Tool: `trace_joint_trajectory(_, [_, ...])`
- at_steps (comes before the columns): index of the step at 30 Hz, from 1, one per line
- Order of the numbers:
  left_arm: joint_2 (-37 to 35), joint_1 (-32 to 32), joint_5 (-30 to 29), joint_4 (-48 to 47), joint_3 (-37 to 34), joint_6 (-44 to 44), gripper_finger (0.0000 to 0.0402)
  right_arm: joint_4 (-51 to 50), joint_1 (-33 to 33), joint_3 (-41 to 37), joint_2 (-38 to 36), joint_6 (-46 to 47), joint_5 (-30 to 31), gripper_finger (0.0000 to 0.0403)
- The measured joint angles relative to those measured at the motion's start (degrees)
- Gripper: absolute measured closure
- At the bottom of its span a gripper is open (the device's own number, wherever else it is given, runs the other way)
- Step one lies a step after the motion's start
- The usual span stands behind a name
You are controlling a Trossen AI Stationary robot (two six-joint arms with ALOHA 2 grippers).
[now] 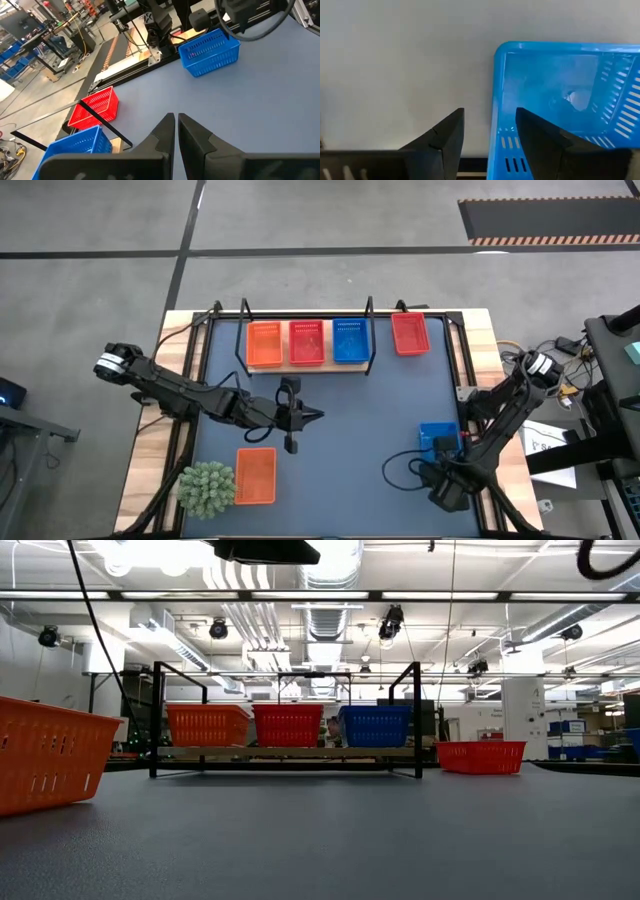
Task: Stack baskets on shelf by color
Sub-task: Stack the blue basket on top of the blue baskets on the shelf
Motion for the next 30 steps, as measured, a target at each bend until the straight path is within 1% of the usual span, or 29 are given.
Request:
trace_joint_trajectory(4, [0.0, 0.0, 0.0, 0.0, 0.0, 0.0, 0.0395, 0.9, 0.3, -1.2, 1.5, 0.0, 0.0, 0.0245])
trace_joint_trajectory(7, [0.0, 0.0, 0.0, 0.0, 0.0, 0.0, 0.0395, 1.8, 0.2, -1.7, 2.6, -0.1, 0.1, 0.0267])
trace_joint_trajectory(10, [0.0, 0.0, 0.0, 0.0, 0.0, 0.0, 0.0395, 3.1, 0.2, -1.7, 3.4, -0.2, 0.1, 0.0304])
trace_joint_trajectory(15, [0.0, 0.0, 0.0, 0.0, -0.1, 0.0, 0.0395, 4.2, 0.2, -1.7, 4.1, -0.2, 0.0, 0.0380])
trace_joint_trajectory(16, [0.0, 0.0, 0.0, 0.0, -0.1, 0.0, 0.0395, 4.1, 0.2, -1.5, 4.1, -0.2, 0.0, 0.0386])
trace_joint_trajectory(23, [0.0, 0.0, 0.0, 0.1, -0.5, 0.0, 0.0395, 3.7, -1.6, 2.5, 4.1, -0.6, 0.6, 0.0394])
trace_joint_trajectory(30, [-0.2, 0.0, 0.0, 0.3, -1.4, 0.2, 0.0395, 3.2, -6.4, 9.3, 4.1, -5.7, 7.2, 0.0394])
